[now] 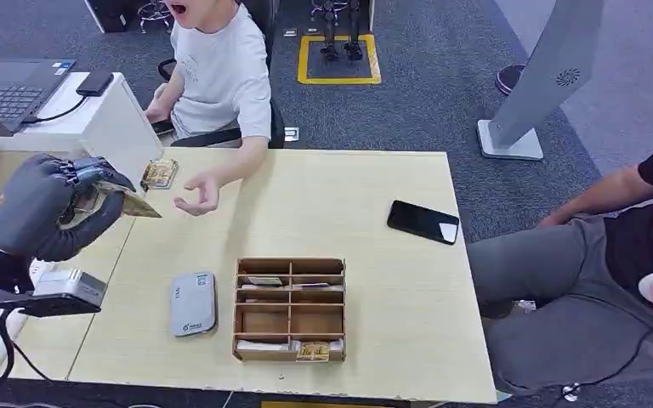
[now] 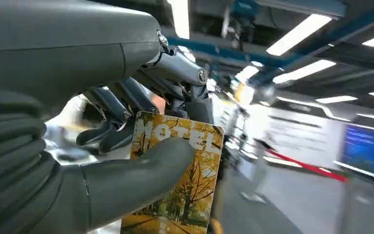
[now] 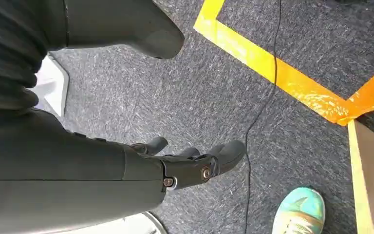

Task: Pass the card to the sensor for recognition and then transmit it.

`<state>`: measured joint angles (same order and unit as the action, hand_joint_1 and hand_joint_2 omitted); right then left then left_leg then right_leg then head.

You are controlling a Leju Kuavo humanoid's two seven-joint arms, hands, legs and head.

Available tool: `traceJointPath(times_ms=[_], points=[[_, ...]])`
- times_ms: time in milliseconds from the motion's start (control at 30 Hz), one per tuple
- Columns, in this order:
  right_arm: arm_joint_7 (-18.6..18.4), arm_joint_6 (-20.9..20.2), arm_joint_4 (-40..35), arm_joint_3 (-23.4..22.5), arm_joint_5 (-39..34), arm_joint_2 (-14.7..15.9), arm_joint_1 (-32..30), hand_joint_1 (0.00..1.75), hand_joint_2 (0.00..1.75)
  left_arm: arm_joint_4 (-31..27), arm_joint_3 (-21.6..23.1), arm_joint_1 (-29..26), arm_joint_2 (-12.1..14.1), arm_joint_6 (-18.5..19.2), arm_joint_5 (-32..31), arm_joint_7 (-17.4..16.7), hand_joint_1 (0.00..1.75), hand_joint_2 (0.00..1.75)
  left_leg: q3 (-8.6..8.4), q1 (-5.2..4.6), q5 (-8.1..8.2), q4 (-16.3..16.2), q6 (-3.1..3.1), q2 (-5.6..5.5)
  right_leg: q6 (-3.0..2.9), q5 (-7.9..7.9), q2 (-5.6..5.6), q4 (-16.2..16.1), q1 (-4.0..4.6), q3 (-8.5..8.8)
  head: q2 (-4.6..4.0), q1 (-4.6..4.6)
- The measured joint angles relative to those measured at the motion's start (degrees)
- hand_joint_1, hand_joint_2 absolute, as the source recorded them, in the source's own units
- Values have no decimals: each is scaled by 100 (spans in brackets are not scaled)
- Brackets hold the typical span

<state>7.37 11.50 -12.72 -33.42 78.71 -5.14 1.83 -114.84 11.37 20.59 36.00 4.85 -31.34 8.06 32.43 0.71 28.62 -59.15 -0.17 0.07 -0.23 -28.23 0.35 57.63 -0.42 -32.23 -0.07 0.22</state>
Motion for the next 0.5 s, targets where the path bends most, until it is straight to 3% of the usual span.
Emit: traceJointPath(times_ms=[233, 500], points=[[223, 94, 13, 92, 20, 0, -32, 0, 175, 783, 52, 416, -66, -796, -2553, -1106, 175, 175, -2, 1, -4, 0, -5, 1, -3, 2, 1, 1, 0, -2, 0, 0], [223, 118, 33, 173, 50, 2, -56, 0, 175, 1362, 160, 583, -111, -911, -2818, -1212, 175, 175, 2, 1, -3, 0, -5, 5, -2, 1, 5, 0, 1, -5, 0, 0]])
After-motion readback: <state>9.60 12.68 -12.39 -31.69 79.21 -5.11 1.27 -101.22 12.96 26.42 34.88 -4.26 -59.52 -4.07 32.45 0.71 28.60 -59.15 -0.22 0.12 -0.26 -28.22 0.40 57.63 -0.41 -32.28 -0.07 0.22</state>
